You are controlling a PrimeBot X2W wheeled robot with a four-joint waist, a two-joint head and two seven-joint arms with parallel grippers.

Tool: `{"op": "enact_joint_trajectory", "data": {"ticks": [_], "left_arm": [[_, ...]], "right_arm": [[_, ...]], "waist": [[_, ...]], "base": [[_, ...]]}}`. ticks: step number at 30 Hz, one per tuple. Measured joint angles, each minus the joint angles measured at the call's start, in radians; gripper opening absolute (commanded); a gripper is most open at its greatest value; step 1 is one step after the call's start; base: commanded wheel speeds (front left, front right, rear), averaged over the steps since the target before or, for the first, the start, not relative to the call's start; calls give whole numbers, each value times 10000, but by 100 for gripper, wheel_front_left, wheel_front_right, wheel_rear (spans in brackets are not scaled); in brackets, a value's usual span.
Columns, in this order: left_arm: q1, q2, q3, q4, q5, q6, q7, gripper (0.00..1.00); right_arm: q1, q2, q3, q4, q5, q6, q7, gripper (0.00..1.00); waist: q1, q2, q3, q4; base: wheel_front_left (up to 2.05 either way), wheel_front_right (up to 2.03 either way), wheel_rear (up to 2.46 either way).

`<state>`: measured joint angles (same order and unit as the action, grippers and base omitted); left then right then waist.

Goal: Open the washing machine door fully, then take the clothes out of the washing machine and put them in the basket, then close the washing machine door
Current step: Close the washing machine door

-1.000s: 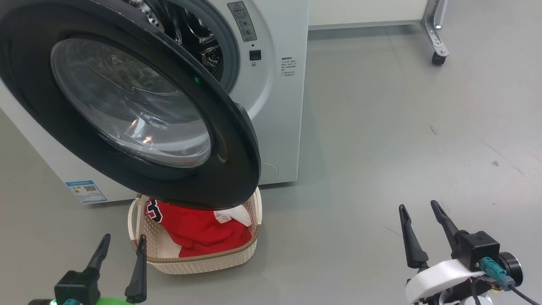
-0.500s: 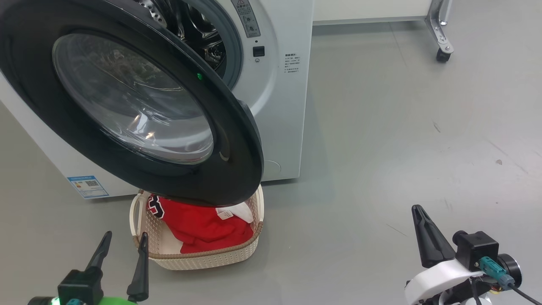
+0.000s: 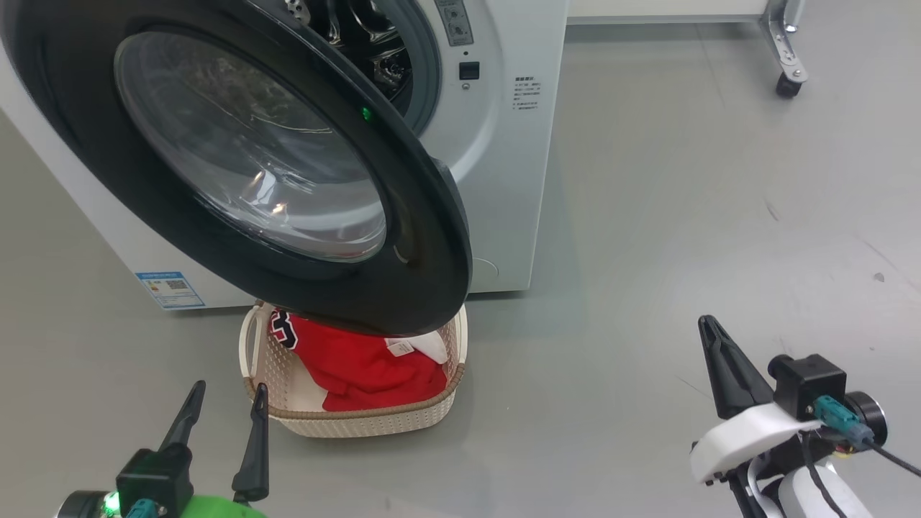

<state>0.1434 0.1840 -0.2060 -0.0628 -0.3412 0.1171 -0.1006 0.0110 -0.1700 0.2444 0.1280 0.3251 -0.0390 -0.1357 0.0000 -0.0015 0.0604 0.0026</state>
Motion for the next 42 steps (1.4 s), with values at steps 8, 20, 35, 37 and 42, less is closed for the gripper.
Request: {"op": "enact_joint_trajectory", "data": {"ticks": [8,20,35,37,42], "left_arm": [[-393,-138,-201,-58,169,6,27,100],[-1049,-366,-495,140,249,6,10,100],[-1084,-384,-441,516,265,6,-151,100],[-1084,-391,-451,529,265,6,-155,100],[-1084,-393,-445,533,265,6,-163,100]], "right_arm": [[-1575,-21,29,470,-4,221,217,0],[-4333,165,33,1129,-17,504,330,0],[-6619,909,2132,-211,-458,1413,-460,0],[-6544,924,2497,-180,-447,1436,-395,0],[-5803,945,3271,437,-282,1511,38,0]], "waist": [[0,0,294,592],[0,0,702,1707],[0,0,549,2366],[0,0,504,2400],[0,0,462,2433]], "base": [[0,0,0],[0,0,0],[0,0,0],[0,0,0],[0,0,0]]}}
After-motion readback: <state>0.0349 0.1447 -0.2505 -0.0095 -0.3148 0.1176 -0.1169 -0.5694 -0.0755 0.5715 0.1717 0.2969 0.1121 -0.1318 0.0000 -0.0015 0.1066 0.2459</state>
